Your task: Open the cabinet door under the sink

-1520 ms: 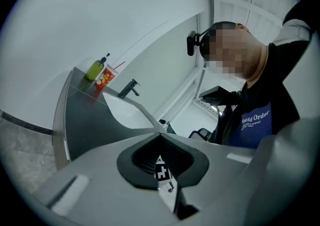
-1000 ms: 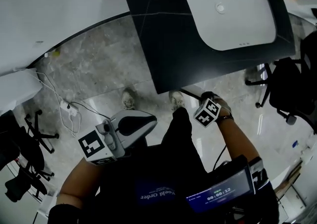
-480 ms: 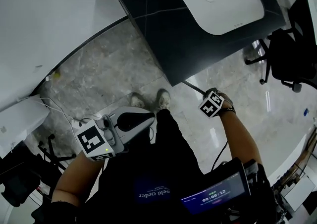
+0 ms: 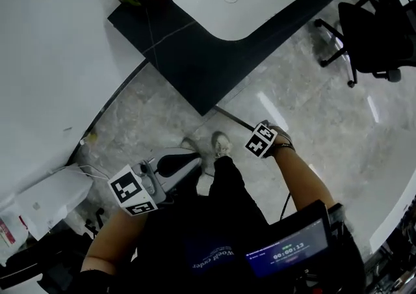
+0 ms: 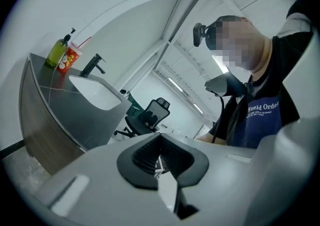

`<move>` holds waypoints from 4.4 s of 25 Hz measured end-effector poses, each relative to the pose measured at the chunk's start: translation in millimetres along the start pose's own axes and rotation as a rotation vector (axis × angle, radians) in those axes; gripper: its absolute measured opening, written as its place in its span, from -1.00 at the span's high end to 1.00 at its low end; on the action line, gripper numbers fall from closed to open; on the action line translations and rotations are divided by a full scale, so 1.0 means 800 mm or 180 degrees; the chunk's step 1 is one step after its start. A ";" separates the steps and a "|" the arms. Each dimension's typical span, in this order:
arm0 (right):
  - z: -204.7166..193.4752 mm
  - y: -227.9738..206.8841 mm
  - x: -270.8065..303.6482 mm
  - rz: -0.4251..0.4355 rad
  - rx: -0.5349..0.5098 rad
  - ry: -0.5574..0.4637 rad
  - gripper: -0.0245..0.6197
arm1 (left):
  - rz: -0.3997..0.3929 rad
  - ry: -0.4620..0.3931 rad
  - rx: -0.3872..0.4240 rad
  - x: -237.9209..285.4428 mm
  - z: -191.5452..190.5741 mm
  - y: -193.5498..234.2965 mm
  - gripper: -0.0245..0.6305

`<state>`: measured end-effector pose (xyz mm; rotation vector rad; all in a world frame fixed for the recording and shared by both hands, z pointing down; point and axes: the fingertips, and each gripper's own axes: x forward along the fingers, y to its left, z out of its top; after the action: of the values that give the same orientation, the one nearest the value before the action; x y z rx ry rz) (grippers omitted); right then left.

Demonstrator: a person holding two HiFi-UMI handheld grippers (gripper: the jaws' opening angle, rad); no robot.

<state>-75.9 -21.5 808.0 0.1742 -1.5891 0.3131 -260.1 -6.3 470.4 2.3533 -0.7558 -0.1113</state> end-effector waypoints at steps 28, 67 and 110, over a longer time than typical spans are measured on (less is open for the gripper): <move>0.023 0.084 -0.026 -0.1029 0.1790 -0.0294 0.59 | -0.1405 0.0956 0.0137 -0.116 0.036 0.049 0.93; -0.149 0.059 -0.659 -0.1024 0.1196 -0.4121 0.92 | -0.0915 -0.0219 0.0876 0.102 0.151 -0.337 0.93; -0.456 0.003 -0.699 -0.0653 0.0652 -0.4252 0.92 | -0.0460 -0.0783 0.1056 0.322 0.029 -0.536 0.93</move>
<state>296.3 46.3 258.4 0.8241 -2.8172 0.1847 158.2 104.8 218.2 2.7450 -0.7665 -0.3687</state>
